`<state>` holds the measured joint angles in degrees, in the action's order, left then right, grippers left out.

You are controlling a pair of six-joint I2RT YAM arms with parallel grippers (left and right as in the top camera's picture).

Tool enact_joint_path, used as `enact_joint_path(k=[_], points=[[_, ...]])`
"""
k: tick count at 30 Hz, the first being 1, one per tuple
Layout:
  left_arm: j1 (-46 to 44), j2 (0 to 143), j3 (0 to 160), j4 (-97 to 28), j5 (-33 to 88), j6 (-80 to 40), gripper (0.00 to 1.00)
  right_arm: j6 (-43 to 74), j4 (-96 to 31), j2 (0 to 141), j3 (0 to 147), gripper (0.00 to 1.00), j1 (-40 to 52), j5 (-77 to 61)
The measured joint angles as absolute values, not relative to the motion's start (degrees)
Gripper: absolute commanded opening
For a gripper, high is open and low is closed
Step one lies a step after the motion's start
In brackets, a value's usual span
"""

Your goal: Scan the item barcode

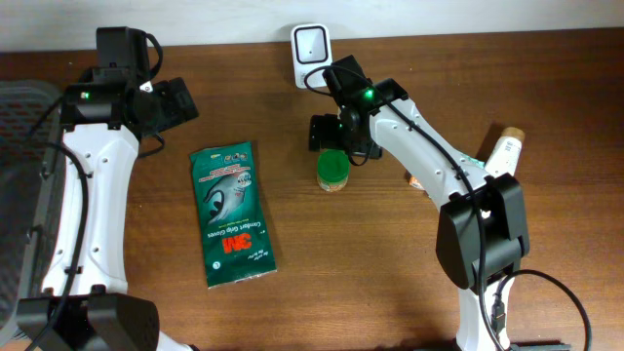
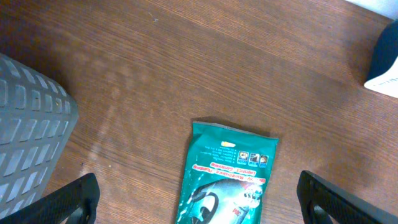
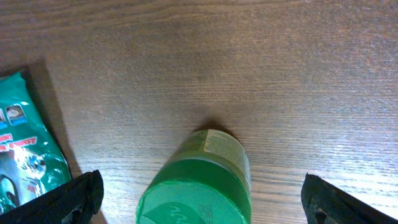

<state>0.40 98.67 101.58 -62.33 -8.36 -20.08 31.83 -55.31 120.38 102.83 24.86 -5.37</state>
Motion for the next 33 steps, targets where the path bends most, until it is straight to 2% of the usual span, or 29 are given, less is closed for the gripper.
enact_joint_path(k=[1, 2, 4, 10, 18, 22, 24, 33], points=[[0.40, 98.67, 101.58, -62.33, -8.34, -20.08, 0.99, 32.21, -55.00, 120.38, 102.83, 0.90, 24.95, -5.37], [0.40, 98.67, 101.58, -62.33, -8.34, -20.08, 0.99, 32.69, -54.63, 120.38, 102.83, 0.82, 25.12, -5.37], [0.40, 98.67, 101.58, -62.33, -8.36, -20.08, 0.99, 33.32, -54.15, 120.38, 102.78, 0.77, 26.00, -5.15], [0.40, 98.67, 101.58, -62.33, -8.34, -20.08, 0.99, 38.52, -55.66, 120.38, 101.03, 0.78, 29.76, -0.80], [0.40, 98.67, 101.58, -62.33, -8.34, -20.08, 0.99, 40.75, -56.84, 120.38, 100.79, 0.79, 29.30, 1.30], [0.40, 98.67, 101.58, -62.33, -8.34, -20.08, 0.99, 40.75, -56.71, 120.36, 100.31, 0.79, 29.30, 0.82], [0.40, 98.67, 101.58, -62.33, -8.36, -20.08, 0.99, 40.71, -56.58, 120.38, 99.24, 0.84, 29.30, 0.36], [0.40, 98.67, 101.58, -62.33, -8.34, -20.08, 0.99, 34.76, -53.17, 120.38, 97.10, 0.84, 29.30, -3.53]])
